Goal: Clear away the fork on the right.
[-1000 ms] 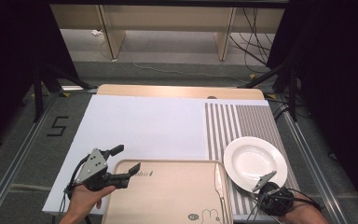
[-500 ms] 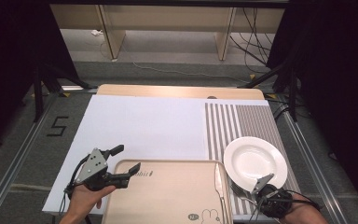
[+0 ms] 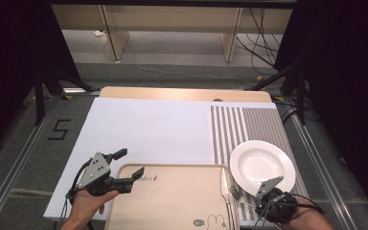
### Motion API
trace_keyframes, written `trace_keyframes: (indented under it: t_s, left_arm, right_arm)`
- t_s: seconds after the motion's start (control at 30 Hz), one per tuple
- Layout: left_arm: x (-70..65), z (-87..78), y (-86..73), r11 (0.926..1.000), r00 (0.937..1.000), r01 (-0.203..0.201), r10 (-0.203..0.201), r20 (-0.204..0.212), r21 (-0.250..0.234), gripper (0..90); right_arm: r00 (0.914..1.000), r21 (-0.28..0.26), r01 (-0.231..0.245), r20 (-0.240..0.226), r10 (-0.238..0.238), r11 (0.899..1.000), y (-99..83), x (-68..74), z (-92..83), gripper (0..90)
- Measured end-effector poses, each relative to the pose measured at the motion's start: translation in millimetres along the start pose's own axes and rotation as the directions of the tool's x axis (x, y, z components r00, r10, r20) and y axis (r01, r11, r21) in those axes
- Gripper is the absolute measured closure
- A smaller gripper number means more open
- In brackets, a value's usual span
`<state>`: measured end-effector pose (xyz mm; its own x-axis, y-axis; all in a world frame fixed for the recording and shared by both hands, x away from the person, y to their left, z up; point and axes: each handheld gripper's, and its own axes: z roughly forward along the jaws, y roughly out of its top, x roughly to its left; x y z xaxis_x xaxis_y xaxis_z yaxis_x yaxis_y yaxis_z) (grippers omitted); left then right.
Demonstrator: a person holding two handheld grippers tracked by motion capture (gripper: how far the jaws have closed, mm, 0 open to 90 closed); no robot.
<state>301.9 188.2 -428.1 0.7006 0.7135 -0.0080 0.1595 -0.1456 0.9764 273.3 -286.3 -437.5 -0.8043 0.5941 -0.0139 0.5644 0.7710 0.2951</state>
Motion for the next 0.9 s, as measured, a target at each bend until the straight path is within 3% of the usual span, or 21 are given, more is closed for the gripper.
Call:
trace_keyframes:
  t_s: [0.17, 0.33, 0.53, 0.63, 0.9]
  left_arm:
    - [0.1, 0.1, 0.0, 1.0, 1.0, -0.001, 0.001, 0.0, 0.001, 16.9]
    - [0.2, 0.2, -0.1, 1.0, 1.0, 0.001, -0.001, -0.001, 0.001, 17.0]
    - [0.2, 0.0, 0.0, 1.0, 1.0, 0.0, 0.0, -0.001, 0.0, 16.9]
    - [0.4, 0.0, -0.1, 1.0, 1.0, 0.0, 0.0, -0.002, 0.0, 16.9]
    - [0.2, -0.2, 0.1, 1.0, 1.0, 0.0, 0.0, -0.002, -0.001, 16.9]
  right_arm:
    - [0.9979, -0.094, -0.038, -0.056, 0.033, 0.995, 6.0, 0.2, -4.7, 84.6]
    - [0.9947, -0.164, -0.052, -0.096, 0.036, 0.985, 13.7, 4.5, -9.3, 84.6]
    - [0.9909, -0.2, -0.07, -0.127, 0.045, 0.977, 25.8, 10.2, -10.8, 84.6]
    - [0.9878, -0.239, -0.053, -0.155, 0.016, 0.97, 31.5, 11.2, -10.0, 84.6]
    - [0.9858, -0.272, -0.063, -0.167, 0.017, 0.96, 47.4, 21.1, -9.1, 84.6]
